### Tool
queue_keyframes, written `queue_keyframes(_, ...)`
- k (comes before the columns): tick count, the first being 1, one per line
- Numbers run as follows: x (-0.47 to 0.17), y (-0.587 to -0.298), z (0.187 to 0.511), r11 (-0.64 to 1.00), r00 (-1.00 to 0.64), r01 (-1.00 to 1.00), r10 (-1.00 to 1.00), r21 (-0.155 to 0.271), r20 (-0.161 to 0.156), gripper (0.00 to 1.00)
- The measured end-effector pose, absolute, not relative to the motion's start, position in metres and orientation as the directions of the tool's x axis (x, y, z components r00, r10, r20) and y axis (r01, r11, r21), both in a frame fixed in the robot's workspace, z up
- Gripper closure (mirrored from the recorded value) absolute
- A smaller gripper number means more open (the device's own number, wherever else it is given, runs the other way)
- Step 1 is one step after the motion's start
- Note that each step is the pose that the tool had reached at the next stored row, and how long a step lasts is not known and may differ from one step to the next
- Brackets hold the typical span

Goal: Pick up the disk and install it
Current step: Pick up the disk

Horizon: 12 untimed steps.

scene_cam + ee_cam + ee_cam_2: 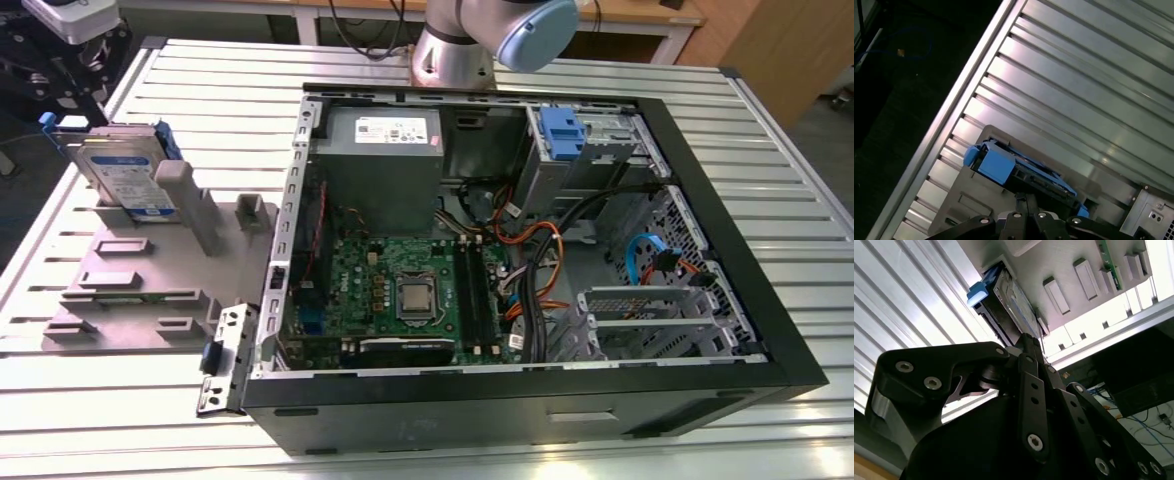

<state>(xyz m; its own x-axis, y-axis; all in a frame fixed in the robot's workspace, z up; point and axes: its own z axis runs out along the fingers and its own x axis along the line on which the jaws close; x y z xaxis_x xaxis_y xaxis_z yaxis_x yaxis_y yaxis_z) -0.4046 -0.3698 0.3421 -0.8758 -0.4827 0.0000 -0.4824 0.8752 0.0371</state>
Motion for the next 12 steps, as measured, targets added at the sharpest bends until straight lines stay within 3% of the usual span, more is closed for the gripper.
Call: queue_keyframes(12,-0.4046,-0.3698,0.3416,0.769,-0.769,-0.638,-0.639,0.037,0.000,0.89)
